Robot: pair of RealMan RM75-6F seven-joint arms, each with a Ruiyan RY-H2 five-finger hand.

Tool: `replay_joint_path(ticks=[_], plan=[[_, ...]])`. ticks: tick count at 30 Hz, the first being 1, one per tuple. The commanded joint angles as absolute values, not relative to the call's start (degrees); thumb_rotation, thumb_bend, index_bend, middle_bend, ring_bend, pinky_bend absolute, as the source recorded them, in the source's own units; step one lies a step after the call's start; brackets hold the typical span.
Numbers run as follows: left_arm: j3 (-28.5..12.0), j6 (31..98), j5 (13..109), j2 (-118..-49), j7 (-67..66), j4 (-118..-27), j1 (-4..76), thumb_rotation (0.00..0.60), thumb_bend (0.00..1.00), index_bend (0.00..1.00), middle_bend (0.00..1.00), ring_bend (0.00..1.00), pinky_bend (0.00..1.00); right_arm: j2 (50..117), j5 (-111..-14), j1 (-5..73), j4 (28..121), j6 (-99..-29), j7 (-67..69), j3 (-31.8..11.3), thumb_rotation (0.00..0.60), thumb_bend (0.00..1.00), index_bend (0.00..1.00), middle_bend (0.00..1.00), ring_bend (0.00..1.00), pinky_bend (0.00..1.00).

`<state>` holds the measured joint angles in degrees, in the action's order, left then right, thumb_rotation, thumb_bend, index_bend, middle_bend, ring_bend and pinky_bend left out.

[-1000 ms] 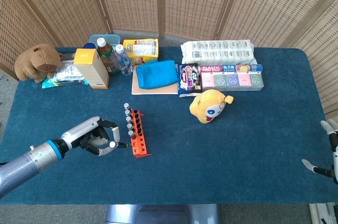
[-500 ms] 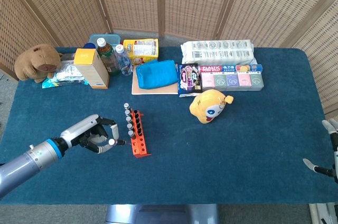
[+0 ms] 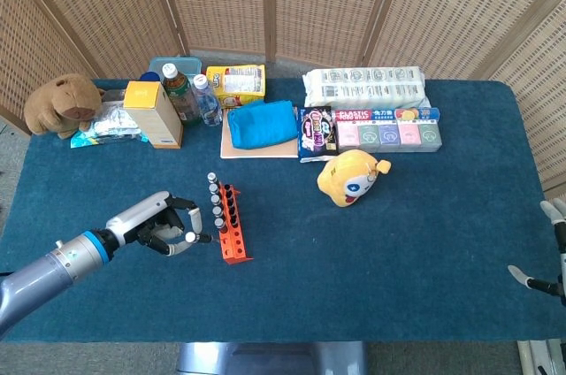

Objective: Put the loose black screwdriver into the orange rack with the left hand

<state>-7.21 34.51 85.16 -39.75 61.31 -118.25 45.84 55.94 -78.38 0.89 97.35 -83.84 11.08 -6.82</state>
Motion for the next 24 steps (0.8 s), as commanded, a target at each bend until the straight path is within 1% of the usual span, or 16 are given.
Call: replay_joint_path(ticks=[1, 24], plan=[[-7.4, 34.3, 84.4, -40.1, 60.6, -118.2, 45.9, 0.600, 0.38, 0.59, 1.00, 1.00, 1.00, 55.9, -78.5, 0.9, 97.3, -83.8, 11.2, -6.8, 0.600, 0.09, 0.07, 0.03, 0.00, 0.00], [-9.0, 33.0, 82.2, -39.9, 57.5, -119.6, 45.2, 0.600, 0.38, 0.59, 1.00, 1.00, 1.00, 55.7, -78.8, 0.7, 97.4, -84.2, 11.7, -6.8, 0.600, 0.09, 0.07, 0.03, 0.00, 0.00]])
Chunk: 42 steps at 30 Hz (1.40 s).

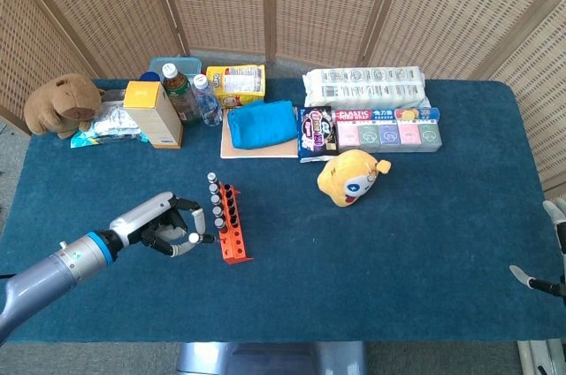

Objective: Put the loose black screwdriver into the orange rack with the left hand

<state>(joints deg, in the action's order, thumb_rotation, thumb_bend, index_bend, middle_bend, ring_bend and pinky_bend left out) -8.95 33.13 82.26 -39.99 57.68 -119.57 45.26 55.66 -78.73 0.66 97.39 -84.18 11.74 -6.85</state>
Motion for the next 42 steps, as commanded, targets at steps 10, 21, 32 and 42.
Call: replay_joint_path(ticks=[10, 21, 32, 42], plan=[[-9.4, 32.4, 81.3, -40.6, 56.4, -119.2, 44.9, 0.600, 0.38, 0.59, 1.00, 1.00, 1.00, 55.7, -78.8, 0.6, 97.5, -84.3, 11.7, -6.8, 0.600, 0.09, 0.07, 0.03, 0.00, 0.00], [-9.9, 31.6, 79.8, -41.0, 54.1, -119.6, 44.8, 0.600, 0.38, 0.59, 1.00, 1.00, 1.00, 55.6, -78.8, 0.6, 97.5, -84.4, 11.8, -6.9, 0.600, 0.09, 0.07, 0.03, 0.00, 0.00], [-10.3, 31.1, 78.0, -41.8, 51.9, -119.2, 44.6, 0.600, 0.38, 0.59, 1.00, 1.00, 1.00, 55.5, -78.9, 0.5, 97.5, -84.5, 12.0, -6.9, 0.600, 0.09, 0.07, 0.03, 0.00, 0.00], [-10.3, 30.6, 73.3, -43.5, 44.9, -118.7, 45.4, 0.600, 0.38, 0.59, 1.00, 1.00, 1.00, 55.4, -78.9, 0.5, 97.6, -84.5, 12.1, -6.9, 0.600, 0.09, 0.07, 0.03, 0.00, 0.00]])
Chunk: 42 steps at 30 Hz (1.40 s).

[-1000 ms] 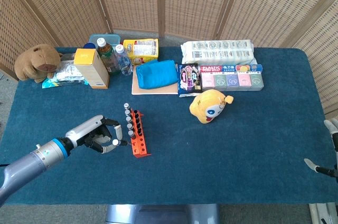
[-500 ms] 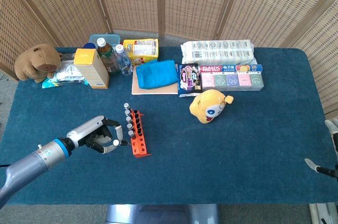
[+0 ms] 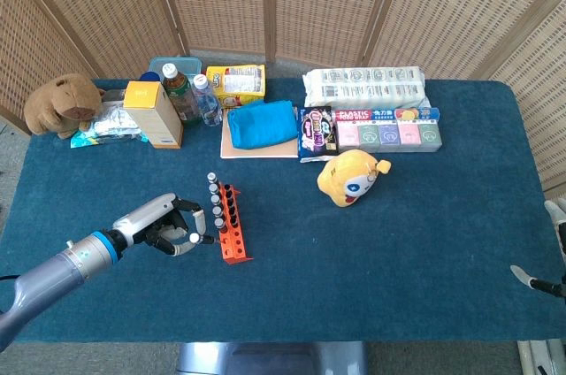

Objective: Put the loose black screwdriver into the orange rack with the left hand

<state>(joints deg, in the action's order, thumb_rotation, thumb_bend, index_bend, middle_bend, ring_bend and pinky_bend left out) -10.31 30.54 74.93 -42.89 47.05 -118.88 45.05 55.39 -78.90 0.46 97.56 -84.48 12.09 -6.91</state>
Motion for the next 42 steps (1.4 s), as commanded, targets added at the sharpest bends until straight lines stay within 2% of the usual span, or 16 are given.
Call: replay_joint_path(ticks=[1, 19, 42], plan=[[-10.3, 30.7, 72.4, -43.7, 43.6, -118.8, 45.5, 0.600, 0.38, 0.59, 1.00, 1.00, 1.00, 55.4, -78.9, 0.5, 97.6, -84.5, 12.1, -6.9, 0.600, 0.09, 0.07, 0.03, 0.00, 0.00], [-10.8, 31.9, 61.3, -45.4, 31.3, -120.5, 47.5, 0.600, 0.38, 0.59, 1.00, 1.00, 1.00, 55.2, -78.6, 0.4, 97.6, -84.3, 12.3, -6.9, 0.600, 0.09, 0.07, 0.03, 0.00, 0.00], [-10.7, 32.4, 52.2, -48.9, 22.0, -120.0, 51.0, 0.600, 0.38, 0.45, 1.00, 1.00, 1.00, 55.2, -78.2, 0.6, 97.4, -83.6, 12.4, -7.0, 0.600, 0.09, 0.07, 0.03, 0.00, 0.00]])
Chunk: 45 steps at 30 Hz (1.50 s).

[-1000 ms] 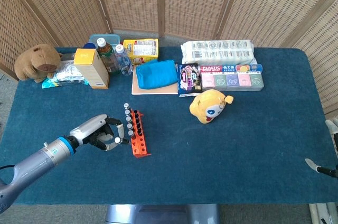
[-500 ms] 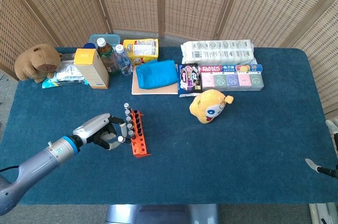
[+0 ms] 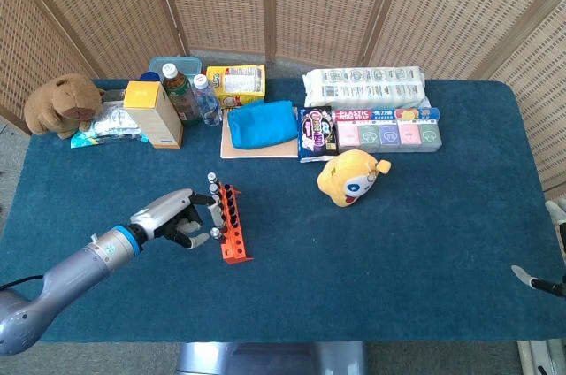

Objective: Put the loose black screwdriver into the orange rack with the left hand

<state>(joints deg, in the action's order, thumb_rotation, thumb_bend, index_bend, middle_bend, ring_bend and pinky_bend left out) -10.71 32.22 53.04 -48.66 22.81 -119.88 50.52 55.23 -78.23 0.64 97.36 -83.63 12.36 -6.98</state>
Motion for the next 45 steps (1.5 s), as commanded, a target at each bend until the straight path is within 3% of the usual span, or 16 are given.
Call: replay_joint_path(ticks=[1, 12, 22, 28, 31, 33, 35, 38, 45], plan=[[-10.8, 32.4, 51.9, -48.8, 21.6, -120.1, 51.2, 0.600, 0.38, 0.45, 1.00, 1.00, 1.00, 55.2, -78.3, 0.6, 97.4, -83.6, 12.4, -7.0, 0.600, 0.09, 0.07, 0.03, 0.00, 0.00], [-11.6, 35.6, 49.6, -48.4, 18.8, -121.9, 51.1, 0.600, 0.38, 0.41, 1.00, 1.00, 1.00, 55.2, -78.1, 0.6, 97.2, -83.6, 12.8, -7.0, 0.600, 0.09, 0.07, 0.03, 0.00, 0.00], [-12.4, 47.1, 52.6, -54.8, 9.4, -122.0, 50.4, 0.600, 0.37, 0.40, 1.00, 1.00, 1.00, 55.1, -78.3, 0.7, 97.2, -83.2, 12.7, -6.9, 0.600, 0.09, 0.07, 0.03, 0.00, 0.00], [-12.6, 47.8, 44.8, -59.8, 0.8, -121.0, 55.8, 0.600, 0.34, 0.37, 0.99, 1.00, 1.00, 55.2, -78.3, 0.8, 97.2, -83.2, 12.8, -6.9, 0.600, 0.09, 0.07, 0.03, 0.00, 0.00], [-14.0, 46.6, 40.3, -60.5, 0.8, -121.0, 58.1, 0.600, 0.32, 0.37, 0.93, 1.00, 1.00, 55.2, -77.9, 0.8, 97.1, -83.1, 12.8, -7.0, 0.600, 0.09, 0.07, 0.03, 0.00, 0.00], [-13.8, 47.5, 39.8, -60.7, -1.7, -120.5, 59.2, 0.531, 0.31, 0.39, 0.90, 0.99, 1.00, 55.2, -77.8, 0.8, 97.0, -83.1, 12.9, -7.1, 0.600, 0.09, 0.07, 0.03, 0.00, 0.00], [-13.2, 48.9, 38.6, -61.1, -4.9, -120.5, 60.4, 0.385, 0.30, 0.42, 0.88, 0.98, 1.00, 55.2, -77.7, 0.8, 97.0, -83.1, 12.8, -7.1, 0.600, 0.09, 0.07, 0.03, 0.00, 0.00], [-12.4, 49.8, 35.9, -61.7, -8.3, -120.9, 62.1, 0.289, 0.29, 0.44, 0.87, 0.97, 1.00, 55.2, -77.7, 0.8, 97.1, -83.1, 12.8, -7.1, 0.600, 0.09, 0.07, 0.03, 0.00, 0.00], [-10.8, 51.9, 33.3, -63.1, -13.7, -121.3, 64.1, 0.209, 0.28, 0.51, 0.87, 0.97, 1.00, 55.1, -77.7, 0.8, 97.1, -83.0, 12.8, -7.1, 0.600, 0.09, 0.07, 0.03, 0.00, 0.00]])
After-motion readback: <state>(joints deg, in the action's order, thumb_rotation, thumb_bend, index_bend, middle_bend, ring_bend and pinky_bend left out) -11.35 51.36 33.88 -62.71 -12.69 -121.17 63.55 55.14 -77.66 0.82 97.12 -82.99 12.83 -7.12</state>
